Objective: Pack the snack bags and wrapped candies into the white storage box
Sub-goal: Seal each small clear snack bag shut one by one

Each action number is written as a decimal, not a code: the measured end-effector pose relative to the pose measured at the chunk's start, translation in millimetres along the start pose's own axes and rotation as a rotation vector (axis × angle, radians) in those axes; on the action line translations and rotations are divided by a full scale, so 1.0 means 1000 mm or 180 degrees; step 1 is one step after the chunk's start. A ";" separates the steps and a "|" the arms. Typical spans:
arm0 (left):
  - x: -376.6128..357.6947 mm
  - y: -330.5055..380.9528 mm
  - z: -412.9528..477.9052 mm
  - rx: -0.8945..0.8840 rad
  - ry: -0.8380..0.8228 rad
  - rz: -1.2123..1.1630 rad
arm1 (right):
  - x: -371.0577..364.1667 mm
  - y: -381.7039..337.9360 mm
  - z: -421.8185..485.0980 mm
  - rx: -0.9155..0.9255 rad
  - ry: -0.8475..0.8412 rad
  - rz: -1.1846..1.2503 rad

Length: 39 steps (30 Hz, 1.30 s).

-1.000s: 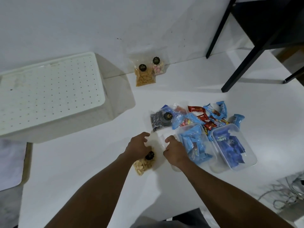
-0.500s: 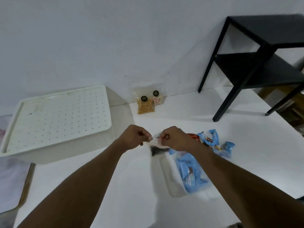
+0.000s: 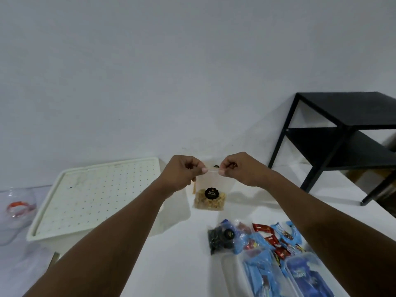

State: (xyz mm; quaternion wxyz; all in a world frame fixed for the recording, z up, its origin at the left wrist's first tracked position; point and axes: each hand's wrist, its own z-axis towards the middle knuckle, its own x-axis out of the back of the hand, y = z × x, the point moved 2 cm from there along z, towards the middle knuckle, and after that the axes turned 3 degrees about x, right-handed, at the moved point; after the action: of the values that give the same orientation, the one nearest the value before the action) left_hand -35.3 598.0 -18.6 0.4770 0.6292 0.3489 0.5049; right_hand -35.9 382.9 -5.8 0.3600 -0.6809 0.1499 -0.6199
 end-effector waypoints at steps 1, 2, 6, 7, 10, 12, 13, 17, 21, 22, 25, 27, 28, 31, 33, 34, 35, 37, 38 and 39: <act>0.002 0.004 0.000 -0.0028 0.0048 -0.0015 | 0.002 -0.003 0.002 0.0006 0.0039 -0.0002; 0.004 0.006 0.001 -0.0050 0.0102 -0.0043 | 0.003 -0.006 0.003 0.0013 0.0065 -0.0039; 0.011 0.010 0.001 -0.0095 0.0264 -0.0141 | 0.004 -0.017 0.007 0.0100 0.0147 -0.0114; 0.014 0.009 0.000 -0.0087 0.0291 -0.0174 | 0.005 -0.021 0.007 0.0147 0.0173 -0.0086; 0.021 0.011 0.000 -0.0050 0.0343 -0.0243 | 0.010 -0.031 0.005 0.0242 0.0227 0.0072; 0.024 0.016 0.001 -0.0061 0.0385 -0.0217 | 0.015 -0.037 0.004 0.0282 0.0256 0.0116; 0.025 0.019 0.002 -0.0078 0.0401 -0.0221 | 0.017 -0.038 0.003 0.0300 0.0265 0.0133; 0.024 0.033 0.004 -0.0221 0.0338 -0.0042 | 0.026 -0.045 0.002 0.0298 0.0313 0.0212; 0.018 0.043 0.003 -0.0394 0.0293 0.0406 | 0.031 -0.048 0.002 0.0325 0.0352 0.0141; 0.017 0.045 0.003 -0.0414 0.0277 0.0460 | 0.031 -0.049 0.002 0.0345 0.0350 0.0108; 0.019 0.048 0.000 -0.0453 0.0256 0.0427 | 0.031 -0.048 0.002 0.0421 0.0380 0.0055; 0.021 0.048 -0.001 -0.0454 0.0230 0.0326 | 0.032 -0.048 0.001 0.0457 0.0396 0.0043; 0.022 0.048 -0.002 -0.0450 0.0201 0.0305 | 0.032 -0.049 0.001 0.0472 0.0388 0.0050; 0.022 0.049 -0.003 -0.0545 0.0090 0.0393 | 0.029 -0.052 0.000 0.0518 0.0350 0.0106; 0.023 0.051 -0.004 -0.0637 0.0100 0.0481 | 0.028 -0.055 0.001 0.0525 0.0354 0.0210; 0.024 0.052 -0.004 -0.0665 0.0118 0.0530 | 0.028 -0.056 0.001 0.0515 0.0352 0.0301; 0.025 0.052 -0.003 -0.0686 0.0134 0.0583 | 0.028 -0.057 0.001 0.0492 0.0343 0.0405; 0.027 0.053 -0.003 -0.0684 0.0141 0.0633 | 0.029 -0.056 -0.001 0.0391 0.0307 0.0604; 0.027 0.053 -0.003 -0.0654 0.0131 0.0607 | 0.029 -0.054 -0.001 0.0318 0.0297 0.0673; 0.027 0.053 -0.004 -0.0611 0.0114 0.0553 | 0.029 -0.052 -0.002 0.0260 0.0300 0.0709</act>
State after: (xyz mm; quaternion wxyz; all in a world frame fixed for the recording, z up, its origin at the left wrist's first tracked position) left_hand -34.7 608.1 39.7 0.4832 0.5993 0.2516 0.5865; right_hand -45.2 400.0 50.5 0.4466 -0.6150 0.2160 -0.6130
